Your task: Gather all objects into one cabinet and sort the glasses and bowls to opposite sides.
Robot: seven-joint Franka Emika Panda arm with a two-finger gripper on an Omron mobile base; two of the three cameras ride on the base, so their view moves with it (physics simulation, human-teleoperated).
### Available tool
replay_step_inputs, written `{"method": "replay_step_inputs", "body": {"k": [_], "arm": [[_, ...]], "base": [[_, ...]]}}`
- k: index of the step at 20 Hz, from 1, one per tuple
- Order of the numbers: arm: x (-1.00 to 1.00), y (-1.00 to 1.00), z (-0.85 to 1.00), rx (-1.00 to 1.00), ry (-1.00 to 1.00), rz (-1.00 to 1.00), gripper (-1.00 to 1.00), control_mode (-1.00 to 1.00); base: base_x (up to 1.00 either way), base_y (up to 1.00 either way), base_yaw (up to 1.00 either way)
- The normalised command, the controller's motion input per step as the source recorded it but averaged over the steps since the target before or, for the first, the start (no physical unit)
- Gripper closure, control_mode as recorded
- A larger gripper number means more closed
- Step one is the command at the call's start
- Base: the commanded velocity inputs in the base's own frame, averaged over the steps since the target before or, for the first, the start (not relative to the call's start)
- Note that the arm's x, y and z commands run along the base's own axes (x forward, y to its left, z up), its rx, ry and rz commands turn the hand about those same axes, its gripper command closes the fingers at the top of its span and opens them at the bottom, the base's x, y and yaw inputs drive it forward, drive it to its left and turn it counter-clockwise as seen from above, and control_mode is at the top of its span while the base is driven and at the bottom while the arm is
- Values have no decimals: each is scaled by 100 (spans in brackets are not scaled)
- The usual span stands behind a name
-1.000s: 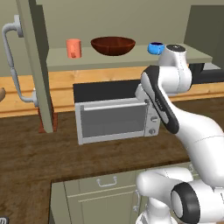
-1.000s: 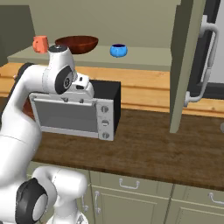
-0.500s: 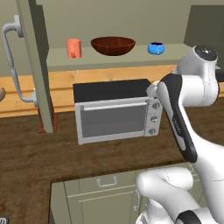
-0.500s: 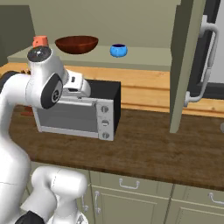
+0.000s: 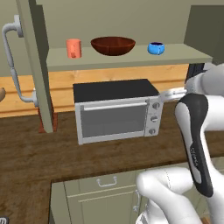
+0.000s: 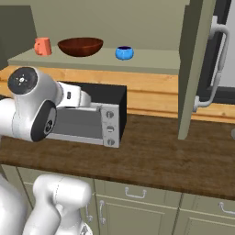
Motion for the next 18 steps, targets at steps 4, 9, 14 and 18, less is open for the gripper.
{"method": "replay_step_inputs", "body": {"k": [4,9,14,18], "arm": [[-58,-1,69,-4,-9,1,-100,-100],[-18,-7,46,0,-4,0,-100,-100],[-5,1,32,-3,-4,-1,-100,100],[0,0,0,0,0,0,-100,100]], "base": [[0,0,0],[0,0,0],[0,0,0],[0,-4,-5]]}}
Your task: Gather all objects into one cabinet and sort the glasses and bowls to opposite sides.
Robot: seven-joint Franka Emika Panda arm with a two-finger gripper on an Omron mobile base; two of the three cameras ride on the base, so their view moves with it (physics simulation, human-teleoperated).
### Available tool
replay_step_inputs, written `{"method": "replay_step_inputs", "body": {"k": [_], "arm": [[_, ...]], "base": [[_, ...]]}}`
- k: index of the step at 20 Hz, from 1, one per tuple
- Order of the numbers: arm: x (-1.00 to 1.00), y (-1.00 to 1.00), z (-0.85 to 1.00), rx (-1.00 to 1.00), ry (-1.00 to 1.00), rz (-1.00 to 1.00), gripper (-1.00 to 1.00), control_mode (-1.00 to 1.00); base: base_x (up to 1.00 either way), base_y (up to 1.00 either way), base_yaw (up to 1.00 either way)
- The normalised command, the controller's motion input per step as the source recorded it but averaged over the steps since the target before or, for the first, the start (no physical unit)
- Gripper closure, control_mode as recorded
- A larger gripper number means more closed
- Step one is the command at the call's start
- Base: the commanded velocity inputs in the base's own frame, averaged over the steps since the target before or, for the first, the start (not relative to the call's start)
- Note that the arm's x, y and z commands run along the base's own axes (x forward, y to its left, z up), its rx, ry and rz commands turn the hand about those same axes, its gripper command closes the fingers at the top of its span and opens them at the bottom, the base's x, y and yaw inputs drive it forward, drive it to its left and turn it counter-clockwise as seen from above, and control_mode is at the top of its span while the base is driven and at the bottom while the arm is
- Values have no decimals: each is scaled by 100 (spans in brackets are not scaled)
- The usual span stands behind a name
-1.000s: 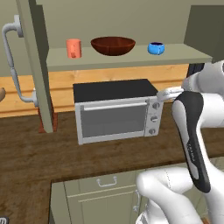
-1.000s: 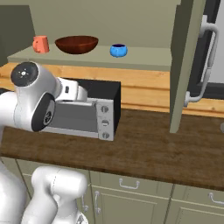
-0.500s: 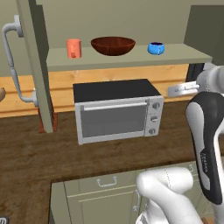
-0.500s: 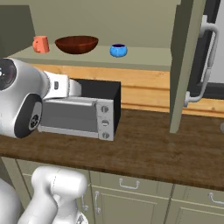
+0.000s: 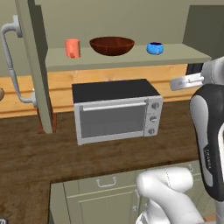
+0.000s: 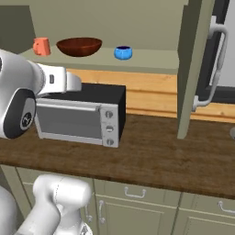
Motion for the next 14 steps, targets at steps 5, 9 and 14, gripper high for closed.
{"method": "replay_step_inputs", "body": {"k": [5,9,14], "arm": [[0,0,0,0,0,0,-100,100],[0,0,0,0,0,0,-100,100],[0,0,0,0,0,0,-100,100]], "base": [[-22,-2,-39],[-44,-1,-38],[-53,-3,-39]]}}
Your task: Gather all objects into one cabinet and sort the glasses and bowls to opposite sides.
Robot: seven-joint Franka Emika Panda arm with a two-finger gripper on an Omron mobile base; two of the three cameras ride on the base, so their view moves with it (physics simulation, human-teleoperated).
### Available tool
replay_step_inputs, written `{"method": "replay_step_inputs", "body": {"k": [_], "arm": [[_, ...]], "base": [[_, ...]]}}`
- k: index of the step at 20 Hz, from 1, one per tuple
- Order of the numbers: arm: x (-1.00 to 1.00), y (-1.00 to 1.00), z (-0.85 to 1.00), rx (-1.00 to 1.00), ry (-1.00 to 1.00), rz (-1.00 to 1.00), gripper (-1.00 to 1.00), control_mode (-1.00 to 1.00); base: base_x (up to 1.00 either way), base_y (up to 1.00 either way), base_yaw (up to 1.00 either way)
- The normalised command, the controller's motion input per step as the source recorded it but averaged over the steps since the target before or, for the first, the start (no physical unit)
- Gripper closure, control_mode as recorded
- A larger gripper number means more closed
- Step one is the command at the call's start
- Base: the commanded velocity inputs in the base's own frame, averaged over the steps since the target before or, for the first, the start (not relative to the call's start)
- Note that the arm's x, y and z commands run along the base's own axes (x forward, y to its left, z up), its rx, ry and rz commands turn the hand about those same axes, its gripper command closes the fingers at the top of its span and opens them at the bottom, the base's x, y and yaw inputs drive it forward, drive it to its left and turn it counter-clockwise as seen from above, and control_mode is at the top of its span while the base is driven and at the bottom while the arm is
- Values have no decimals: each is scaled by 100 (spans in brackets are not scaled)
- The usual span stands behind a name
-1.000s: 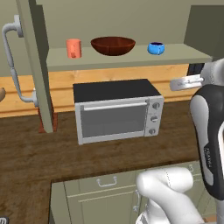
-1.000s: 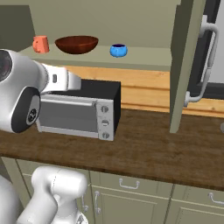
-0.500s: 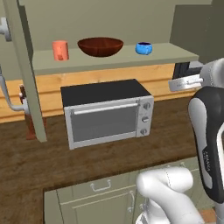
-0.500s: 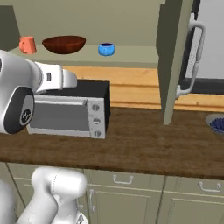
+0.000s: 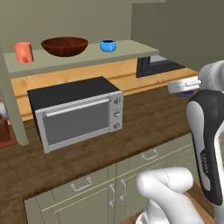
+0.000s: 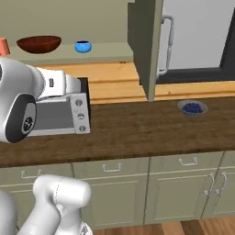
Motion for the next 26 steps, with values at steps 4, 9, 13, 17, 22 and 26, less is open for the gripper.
{"method": "replay_step_inputs", "body": {"k": [4,9,13,17,22,26], "arm": [[0,0,0,0,0,0,-100,100],[0,0,0,0,0,0,-100,100],[0,0,0,0,0,0,-100,100],[0,0,0,0,0,0,-100,100],[0,0,0,0,0,0,-100,100],[0,0,0,0,0,0,-100,100]], "base": [[-50,-8,-42],[-37,-22,-50],[-32,-10,-56],[-26,-7,-57],[-9,-6,-59],[8,-20,-56]]}}
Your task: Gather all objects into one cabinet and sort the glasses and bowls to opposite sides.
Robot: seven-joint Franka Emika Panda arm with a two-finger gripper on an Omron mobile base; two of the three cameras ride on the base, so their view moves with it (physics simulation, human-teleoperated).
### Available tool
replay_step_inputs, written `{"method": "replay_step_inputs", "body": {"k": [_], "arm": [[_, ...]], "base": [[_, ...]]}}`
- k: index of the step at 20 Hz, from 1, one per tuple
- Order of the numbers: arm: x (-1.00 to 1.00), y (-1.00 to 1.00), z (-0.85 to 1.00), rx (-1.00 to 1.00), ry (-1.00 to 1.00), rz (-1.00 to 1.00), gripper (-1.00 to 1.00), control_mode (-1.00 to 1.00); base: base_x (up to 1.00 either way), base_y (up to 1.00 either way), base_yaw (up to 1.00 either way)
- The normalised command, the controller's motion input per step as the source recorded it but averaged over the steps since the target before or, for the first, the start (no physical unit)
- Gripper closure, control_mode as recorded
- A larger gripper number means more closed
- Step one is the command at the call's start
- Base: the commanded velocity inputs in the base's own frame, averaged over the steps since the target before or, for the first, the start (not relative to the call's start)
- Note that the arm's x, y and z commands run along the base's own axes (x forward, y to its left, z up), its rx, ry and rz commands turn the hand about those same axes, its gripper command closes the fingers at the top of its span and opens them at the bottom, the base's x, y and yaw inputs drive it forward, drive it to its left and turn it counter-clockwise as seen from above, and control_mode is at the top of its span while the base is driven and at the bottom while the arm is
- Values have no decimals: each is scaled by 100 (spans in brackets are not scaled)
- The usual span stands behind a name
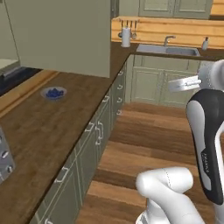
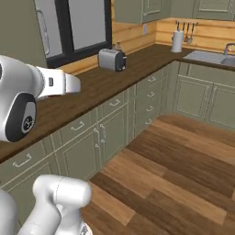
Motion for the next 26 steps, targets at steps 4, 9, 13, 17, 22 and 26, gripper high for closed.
{"method": "replay_step_inputs", "body": {"k": [4,9,13,17,22,26], "arm": [[0,0,0,0,0,0,-100,100],[0,0,0,0,0,0,-100,100],[0,0,0,0,0,0,-100,100],[0,0,0,0,0,0,-100,100],[0,0,0,0,0,0,-100,100],[0,0,0,0,0,0,-100,100]], "base": [[25,-25,-55],[61,0,-26],[100,-9,-4],[92,-3,-35],[63,10,-41],[3,24,0]]}}
